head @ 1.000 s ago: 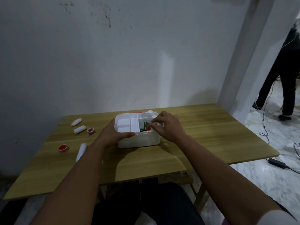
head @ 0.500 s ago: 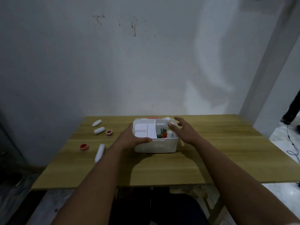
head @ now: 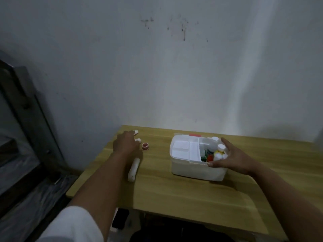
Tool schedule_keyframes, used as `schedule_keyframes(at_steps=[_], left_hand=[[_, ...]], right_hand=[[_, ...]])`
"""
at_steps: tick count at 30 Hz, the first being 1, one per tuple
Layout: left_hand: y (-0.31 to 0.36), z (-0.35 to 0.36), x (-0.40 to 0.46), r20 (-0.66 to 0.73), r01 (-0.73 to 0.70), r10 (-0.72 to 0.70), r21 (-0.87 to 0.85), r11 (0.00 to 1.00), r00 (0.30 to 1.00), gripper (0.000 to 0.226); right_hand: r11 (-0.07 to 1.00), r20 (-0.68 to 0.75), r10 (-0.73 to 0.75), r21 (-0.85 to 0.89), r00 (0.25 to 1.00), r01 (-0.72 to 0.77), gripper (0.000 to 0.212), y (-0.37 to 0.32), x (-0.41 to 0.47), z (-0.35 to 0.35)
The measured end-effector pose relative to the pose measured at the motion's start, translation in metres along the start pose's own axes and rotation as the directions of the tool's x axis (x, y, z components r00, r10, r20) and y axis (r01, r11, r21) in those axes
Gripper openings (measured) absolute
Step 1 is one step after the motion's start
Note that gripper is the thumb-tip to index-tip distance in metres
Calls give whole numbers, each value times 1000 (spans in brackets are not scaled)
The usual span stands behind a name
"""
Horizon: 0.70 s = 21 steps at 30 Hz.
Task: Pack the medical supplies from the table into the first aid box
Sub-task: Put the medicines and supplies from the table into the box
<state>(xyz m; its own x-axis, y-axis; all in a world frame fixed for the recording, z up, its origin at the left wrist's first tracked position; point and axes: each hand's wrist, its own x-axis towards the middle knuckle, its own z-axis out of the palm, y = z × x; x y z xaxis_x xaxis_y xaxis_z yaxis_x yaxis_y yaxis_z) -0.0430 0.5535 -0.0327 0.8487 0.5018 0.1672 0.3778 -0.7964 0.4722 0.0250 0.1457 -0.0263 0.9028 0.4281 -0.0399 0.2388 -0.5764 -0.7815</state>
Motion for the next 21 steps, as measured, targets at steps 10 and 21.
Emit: schedule_keyframes(at_steps=[10, 21], left_hand=[[-47, 25, 95, 308, -150, 123, 66, 986, 943, 78], [-36, 43, 91, 23, -188, 194, -155, 970, 981, 24]], right_hand=[[995, 20, -44, 89, 999, 42, 133, 11, 25, -6], [995, -3, -17, 94, 1000, 17, 92, 3, 27, -3]])
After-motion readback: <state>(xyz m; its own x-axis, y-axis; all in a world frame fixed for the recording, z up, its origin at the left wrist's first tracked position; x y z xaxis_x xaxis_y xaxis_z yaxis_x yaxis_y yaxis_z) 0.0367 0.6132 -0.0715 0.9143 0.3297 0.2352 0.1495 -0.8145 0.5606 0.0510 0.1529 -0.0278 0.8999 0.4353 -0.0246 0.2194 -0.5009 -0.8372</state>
